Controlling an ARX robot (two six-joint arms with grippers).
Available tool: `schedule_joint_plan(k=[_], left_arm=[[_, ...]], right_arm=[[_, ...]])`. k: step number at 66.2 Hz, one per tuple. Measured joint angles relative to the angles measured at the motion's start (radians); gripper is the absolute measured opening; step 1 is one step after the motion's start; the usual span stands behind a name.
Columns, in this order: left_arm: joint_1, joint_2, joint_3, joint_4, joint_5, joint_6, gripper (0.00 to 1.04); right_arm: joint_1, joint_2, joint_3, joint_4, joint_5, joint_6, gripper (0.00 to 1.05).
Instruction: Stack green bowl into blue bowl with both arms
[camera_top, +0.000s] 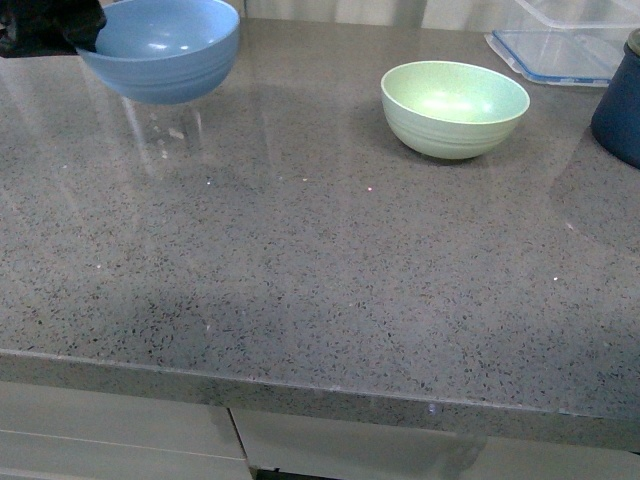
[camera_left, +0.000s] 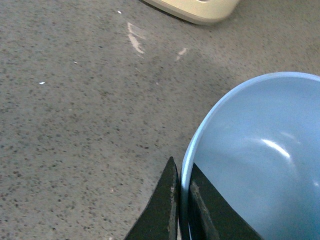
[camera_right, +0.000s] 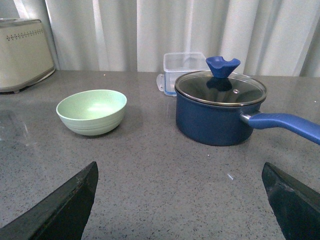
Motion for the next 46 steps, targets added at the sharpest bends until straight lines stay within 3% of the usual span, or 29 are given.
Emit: schedule_joint_plan(k=[46], left_arm=[[-0.137, 0.236, 0.212, -0.039, -0.030, -0.003, 0.04]], right_arm=[[0.000, 0.000, 0.000, 0.000, 0.000, 0.000, 0.95]])
